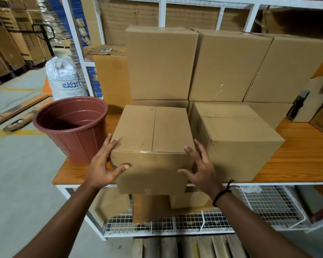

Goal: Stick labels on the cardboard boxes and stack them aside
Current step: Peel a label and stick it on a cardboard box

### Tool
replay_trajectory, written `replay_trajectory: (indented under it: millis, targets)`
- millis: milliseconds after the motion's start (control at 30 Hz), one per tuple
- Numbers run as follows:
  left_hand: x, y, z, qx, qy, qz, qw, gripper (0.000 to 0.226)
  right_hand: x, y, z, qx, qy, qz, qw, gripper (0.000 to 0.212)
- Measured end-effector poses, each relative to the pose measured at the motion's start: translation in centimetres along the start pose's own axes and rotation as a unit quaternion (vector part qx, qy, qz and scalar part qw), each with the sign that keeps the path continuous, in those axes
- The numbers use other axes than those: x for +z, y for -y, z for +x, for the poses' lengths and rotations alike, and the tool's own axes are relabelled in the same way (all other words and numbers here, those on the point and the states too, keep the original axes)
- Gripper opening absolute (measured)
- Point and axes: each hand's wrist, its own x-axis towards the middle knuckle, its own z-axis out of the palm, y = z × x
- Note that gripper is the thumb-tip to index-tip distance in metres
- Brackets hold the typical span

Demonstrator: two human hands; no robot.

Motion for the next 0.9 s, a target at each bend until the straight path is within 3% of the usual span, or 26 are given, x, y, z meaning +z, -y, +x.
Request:
replay_trajectory:
  millis: [233,533,633,767,900]
  targets:
    - [0.4,-1.0,1.1,-0.017,-0.027,0.005,0.999,0.075,0.1,1.1,1.6,0.081,0.016,0.01,0.997,0.069]
    - [-3.7,-6.0,7.0,-0.029,-0.049,0.051,0.997,0.076,-7.6,5.1,9.2,0.138,0.086,0.064,0.985,0.076]
    - [-3.8,-6.3,8.3,-0.031,-0.025,0.058,0.998,0.082,-8.7,5.3,11.3,0.163,0.106,0.078,0.978,0.074]
    - [-3.7,-4.9,6.8,-0.015,-0.005,-0.04,0.999,0.083,-8.6,4.7,12.5,0.175,0.105,0.101,0.974,0.076]
    - [-2.5,-3.5,4.3,0.024,0.035,-0.013,0.999,0.086,-8.1,4.6,12.8,0.17,0.096,0.084,0.977,0.08]
